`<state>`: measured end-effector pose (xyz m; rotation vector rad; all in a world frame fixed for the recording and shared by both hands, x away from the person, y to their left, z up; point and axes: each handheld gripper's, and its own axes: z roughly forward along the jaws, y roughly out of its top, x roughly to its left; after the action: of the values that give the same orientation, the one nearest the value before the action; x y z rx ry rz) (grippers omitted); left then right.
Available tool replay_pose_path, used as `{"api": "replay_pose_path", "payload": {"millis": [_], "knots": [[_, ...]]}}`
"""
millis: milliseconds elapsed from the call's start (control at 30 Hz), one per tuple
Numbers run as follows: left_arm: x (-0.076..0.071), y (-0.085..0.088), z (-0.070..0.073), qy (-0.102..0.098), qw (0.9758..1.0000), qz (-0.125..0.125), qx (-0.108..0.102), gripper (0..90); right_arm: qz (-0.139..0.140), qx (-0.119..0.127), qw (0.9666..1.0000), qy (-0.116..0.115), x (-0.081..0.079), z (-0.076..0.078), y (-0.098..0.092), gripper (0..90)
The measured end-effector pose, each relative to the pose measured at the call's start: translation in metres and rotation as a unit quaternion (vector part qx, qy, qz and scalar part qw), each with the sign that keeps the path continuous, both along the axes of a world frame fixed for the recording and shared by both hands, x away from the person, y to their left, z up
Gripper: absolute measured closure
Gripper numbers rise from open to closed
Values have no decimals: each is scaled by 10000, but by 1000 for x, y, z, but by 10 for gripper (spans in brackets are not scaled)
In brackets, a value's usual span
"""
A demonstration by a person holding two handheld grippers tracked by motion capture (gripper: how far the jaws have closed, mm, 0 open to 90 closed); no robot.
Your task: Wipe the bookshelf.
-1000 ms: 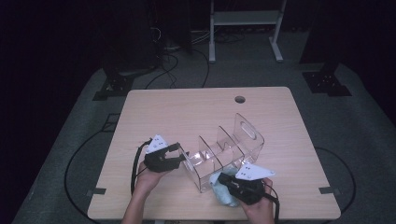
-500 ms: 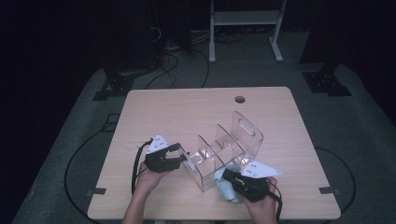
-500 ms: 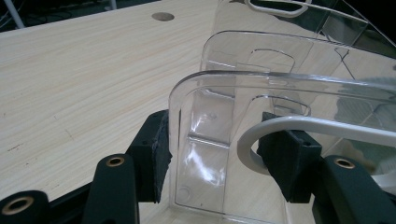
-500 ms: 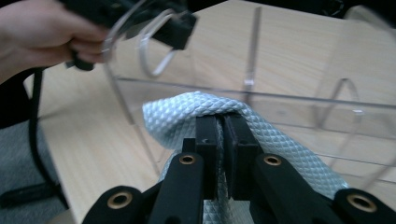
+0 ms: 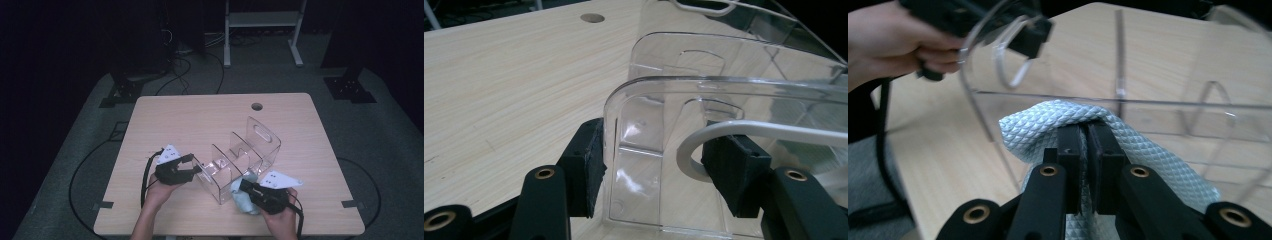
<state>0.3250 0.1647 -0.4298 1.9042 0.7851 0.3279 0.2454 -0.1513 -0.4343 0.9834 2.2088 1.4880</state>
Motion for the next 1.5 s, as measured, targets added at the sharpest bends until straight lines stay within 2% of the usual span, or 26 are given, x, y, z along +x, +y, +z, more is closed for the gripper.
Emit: {"api": "replay_pose_path", "payload": {"millis": [100,167,300,333,400,533,600,700,800,833,867,1000,1067,1167,1233,1300,1333,1400,1500], "knots": [[-1,-3,0,-30,10000,-41,-5,431,-206,32,9998,35,3,-1,-7,849],[0,-3,0,-29,10000,-51,11,429,-219,50,9997,41,2,-2,-6,848],[0,-3,0,-28,10000,-56,5,430,60,92,9999,105,-5,-3,5,848],[0,-2,0,-33,10000,-63,13,430,156,39,9998,80,-7,-3,10,848],[-1,-2,0,-32,10000,-57,3,431,142,-12,9999,21,-5,-2,8,847],[-1,-3,0,-12,9999,-116,-41,422,-117,105,9999,51,2,0,-6,847],[0,-3,-1,-20,9999,-115,-35,423,-151,85,9998,38,0,-1,-4,848],[0,-3,0,-40,9999,-92,28,426,-2,94,9999,41,-5,-1,4,848],[-1,-3,0,-35,10000,-88,2,427,273,146,9995,93,-11,-1,14,848],[-1,-3,0,-32,10000,-88,9,427,288,114,9995,60,-12,0,15,848],[-1,-3,0,-35,9999,-93,24,427,281,44,9996,7,-11,1,15,848],[-1,-3,0,-26,9999,-107,2,427,45,183,9998,12,-6,4,3,849],[-1,-5,0,-36,9999,-95,17,427,27,159,9999,-13,-8,3,5,848],[-1,-5,0,-42,9999,-92,28,427,210,190,9996,1,-14,2,15,848],[-1,-4,0,-43,9999,-94,30,428,433,190,9989,48,-18,1,23,848],[-1,-4,0,-37,9999,-110,33,429,508,102,9987,7,-20,1,27,849],[-1,-3,0,-32,9999,-111,36,429,509,84,9987,-18,-19,1,26,849],[-1,-3,0,-32,9999,-104,22,429,340,107,9993,-65,-14,3,17,849],[-1,-5,0,-40,9999,-96,20,429,139,213,9997,-1,-9,2,7,850]]}}
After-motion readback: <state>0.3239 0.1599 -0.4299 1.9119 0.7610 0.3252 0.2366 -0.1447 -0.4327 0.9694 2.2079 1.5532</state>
